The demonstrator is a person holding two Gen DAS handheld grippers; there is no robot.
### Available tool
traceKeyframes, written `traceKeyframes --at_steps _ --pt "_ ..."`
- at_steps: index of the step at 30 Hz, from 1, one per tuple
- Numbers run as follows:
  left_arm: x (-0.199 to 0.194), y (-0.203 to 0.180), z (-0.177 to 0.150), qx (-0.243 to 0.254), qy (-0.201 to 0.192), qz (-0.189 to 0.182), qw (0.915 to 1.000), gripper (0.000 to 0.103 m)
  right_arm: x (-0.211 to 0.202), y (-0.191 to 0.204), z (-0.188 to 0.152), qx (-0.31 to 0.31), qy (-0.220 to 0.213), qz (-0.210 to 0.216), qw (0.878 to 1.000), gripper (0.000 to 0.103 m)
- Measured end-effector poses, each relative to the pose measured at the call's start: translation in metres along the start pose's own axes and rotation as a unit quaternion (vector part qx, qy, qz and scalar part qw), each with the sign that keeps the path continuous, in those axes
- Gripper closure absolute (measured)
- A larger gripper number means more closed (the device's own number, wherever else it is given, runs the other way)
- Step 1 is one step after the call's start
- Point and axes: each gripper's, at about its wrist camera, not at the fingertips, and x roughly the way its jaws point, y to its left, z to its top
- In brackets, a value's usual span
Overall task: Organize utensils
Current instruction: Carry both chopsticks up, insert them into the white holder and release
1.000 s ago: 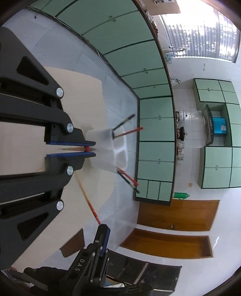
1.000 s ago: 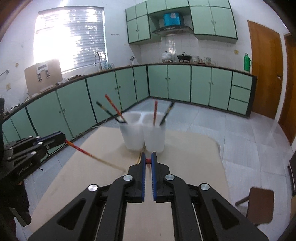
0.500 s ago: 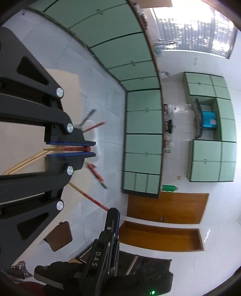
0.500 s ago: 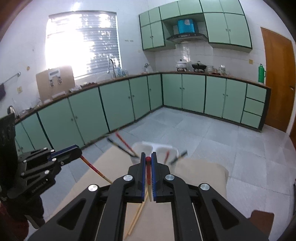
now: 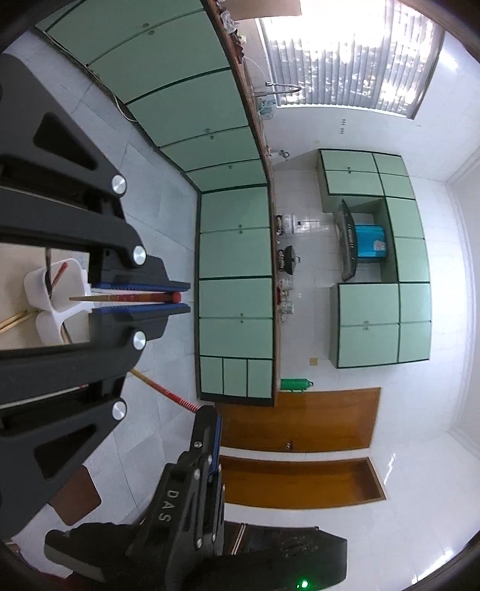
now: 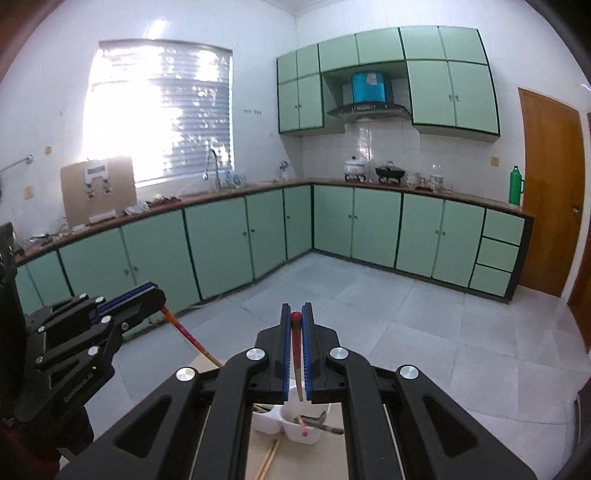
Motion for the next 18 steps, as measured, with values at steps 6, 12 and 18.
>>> traceKeyframes --at_steps 6,12,18 --pt "0.053 0.011 -0.018 -0.011 0.043 -0.001 0.999 0.098 0.051 -0.011 -0.019 0.006 0.05 -0.008 0.999 0.097" --pt "0.084 0.019 -0.035 -0.019 0.079 0.004 0.9967 0.095 0.079 -0.024 -0.035 0.028 0.085 -0.003 0.996 0.094" --pt "0.063 0.022 -0.034 -0.018 0.058 0.009 0.9981 0.072 0.06 -0.032 -0.036 0.039 0.059 -0.022 0.997 0.063"
